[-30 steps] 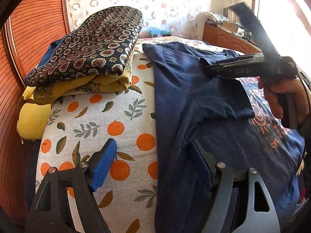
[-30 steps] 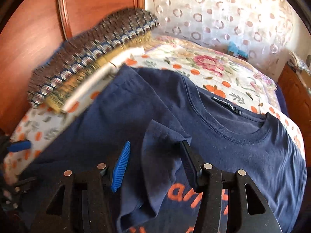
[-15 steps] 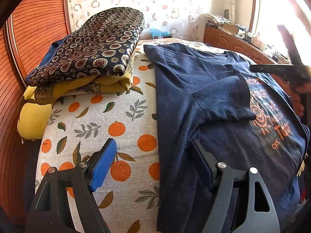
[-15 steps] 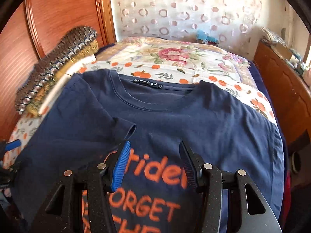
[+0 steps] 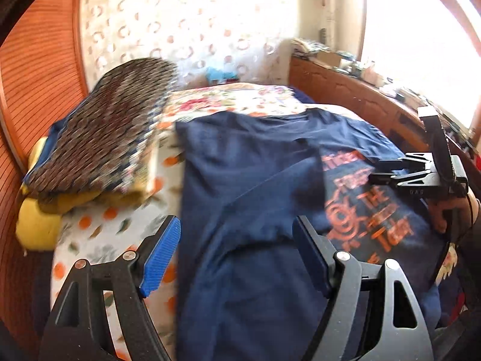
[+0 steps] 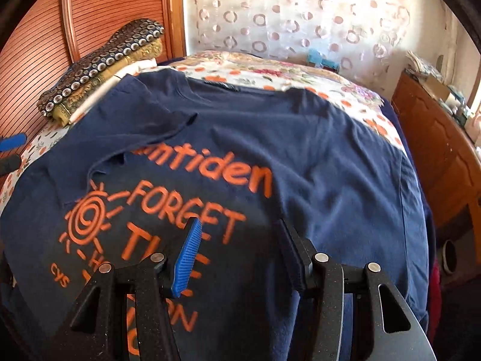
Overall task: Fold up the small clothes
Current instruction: 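Move the open right gripper to the shirt's opposite side edge, then grasp the opposite side edge with the right gripper, fold it over the print, release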
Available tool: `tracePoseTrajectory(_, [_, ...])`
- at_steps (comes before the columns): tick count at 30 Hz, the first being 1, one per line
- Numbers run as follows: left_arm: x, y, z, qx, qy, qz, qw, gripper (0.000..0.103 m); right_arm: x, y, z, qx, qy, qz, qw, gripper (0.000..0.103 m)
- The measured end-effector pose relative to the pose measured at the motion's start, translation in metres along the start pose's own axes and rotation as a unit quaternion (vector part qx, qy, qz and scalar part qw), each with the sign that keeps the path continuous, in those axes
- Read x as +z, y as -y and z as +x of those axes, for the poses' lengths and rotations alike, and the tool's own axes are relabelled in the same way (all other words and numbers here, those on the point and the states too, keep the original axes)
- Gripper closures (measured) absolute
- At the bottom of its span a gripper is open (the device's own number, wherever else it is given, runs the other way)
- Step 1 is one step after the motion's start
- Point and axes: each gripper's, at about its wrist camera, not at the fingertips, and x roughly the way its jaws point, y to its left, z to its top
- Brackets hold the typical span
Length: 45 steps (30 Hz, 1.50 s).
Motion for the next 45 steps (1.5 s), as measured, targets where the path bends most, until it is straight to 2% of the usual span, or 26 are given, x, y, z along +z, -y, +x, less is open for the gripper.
tracePoseTrajectory(7, [0.016,0.041,0.039,-0.038,-0.019,0.027,0.9987,0.025,-0.019,0.02,-0.043,0.012,0.037,0.04,0.998,0.049])
tracePoseTrajectory(13, [0.018,0.065,0.062,-0.046,-0.045,0.047,0.9968,0.025,-0.059,0.061,-0.085,-0.019,0.057,0.086,0.994,0.049])
tracePoseTrajectory(20, [0.015,0.076,0.085,-0.041,-0.086,0.06,0.9936,0.025,-0.106,0.119,-0.111,-0.063,0.054,0.153,0.985,0.049])
tracePoseTrajectory(24, [0.014,0.081,0.087,-0.028,-0.092,0.073,0.9927,0.024,-0.128,0.137,-0.108,-0.061,0.032,0.18,0.981,0.049])
tracePoseTrajectory(29, [0.014,0.08,0.09,-0.031,-0.093,0.07,0.9927,0.023,-0.13,0.14,-0.105,-0.051,0.011,0.185,0.981,0.049])
tracePoseTrajectory(34, [0.014,0.08,0.089,-0.03,-0.093,0.07,0.9927,0.022,-0.117,0.156,-0.098,-0.034,0.011,0.197,0.98,0.049])
tracePoseTrajectory(37, [0.015,0.079,0.09,-0.03,-0.093,0.07,0.9927,0.022,-0.117,0.165,-0.094,-0.011,0.018,0.216,0.976,0.061])
tracePoseTrajectory(42, [0.015,0.079,0.09,-0.03,-0.093,0.071,0.9927,0.022,-0.118,0.175,-0.09,0.022,0.029,0.229,0.973,0.089])
tracePoseTrajectory(43, [0.015,0.079,0.091,-0.03,-0.093,0.071,0.9927,0.022,-0.117,0.175,-0.088,0.02,0.028,0.226,0.974,0.096])
tracePoseTrajectory(45, [0.015,0.079,0.091,-0.03,-0.093,0.07,0.9927,0.022,-0.11,0.173,-0.088,0.001,0.024,0.215,0.976,0.098])
